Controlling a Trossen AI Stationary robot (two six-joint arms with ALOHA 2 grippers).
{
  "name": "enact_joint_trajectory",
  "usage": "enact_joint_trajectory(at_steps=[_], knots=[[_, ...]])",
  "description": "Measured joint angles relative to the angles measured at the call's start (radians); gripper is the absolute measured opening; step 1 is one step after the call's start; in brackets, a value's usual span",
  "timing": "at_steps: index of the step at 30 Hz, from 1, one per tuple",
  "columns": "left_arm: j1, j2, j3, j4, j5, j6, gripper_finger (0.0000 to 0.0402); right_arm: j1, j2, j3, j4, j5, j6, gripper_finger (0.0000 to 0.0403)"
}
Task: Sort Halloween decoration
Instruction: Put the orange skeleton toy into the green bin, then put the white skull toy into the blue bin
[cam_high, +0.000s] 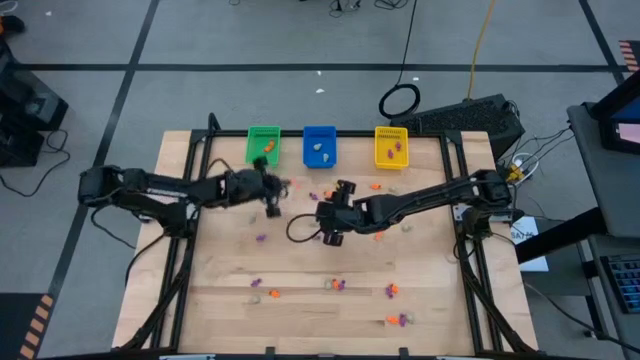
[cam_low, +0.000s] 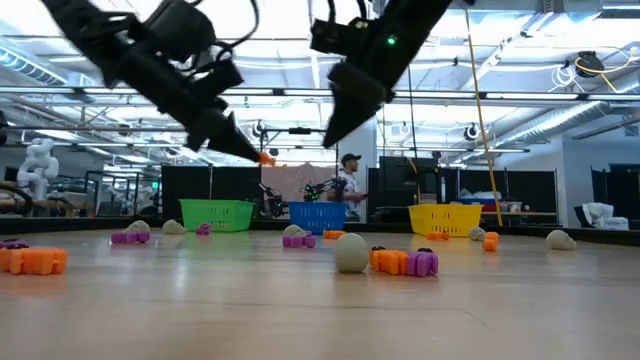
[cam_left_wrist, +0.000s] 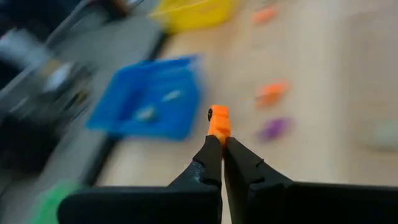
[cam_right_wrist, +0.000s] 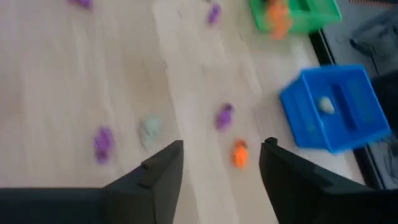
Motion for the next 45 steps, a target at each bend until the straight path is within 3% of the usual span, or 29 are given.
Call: enact_joint_trajectory(at_steps=[4,10,13,16,22,34,39,45], knots=[[0.123,-0.022,0.122,-0.270,-0.112,-0.045,0.0000,-0.005,-0.004,-0.027,-0.027,0.042,0.005,0.0139],[0.327,0.032,0.219,-0.430,-0.107,-0.121,0.0000,-0.011,-0.003,-0.077,-0.022,0.043,0.019,0.0039],[0.411,0.089,0.240,-0.441,-0.023,-0.122,0.0000,-0.011,-0.003,-0.084,-0.015,0.043,0.021,0.0006],[0.464,0.155,0.240,-0.421,0.048,-0.122,0.0000,-0.011,-0.003,-0.084,-0.004,0.043,0.020,0.0010],[0.520,0.244,0.240,-0.389,0.087,-0.122,0.0005,-0.011,-0.003,-0.085,0.058,0.009,0.004,0.0002],[0.524,0.243,0.240,-0.360,0.047,-0.122,0.0125,-0.013,-0.003,-0.085,0.160,-0.019,-0.013,0.0001],[0.506,0.190,0.239,-0.361,0.047,-0.122,0.0128,-0.024,-0.003,-0.141,0.330,-0.172,-0.024,0.0000],[0.441,0.062,0.156,-0.263,0.107,-0.179,0.0094,-0.049,-0.003,-0.313,0.625,-0.327,0.009,0.0000]])
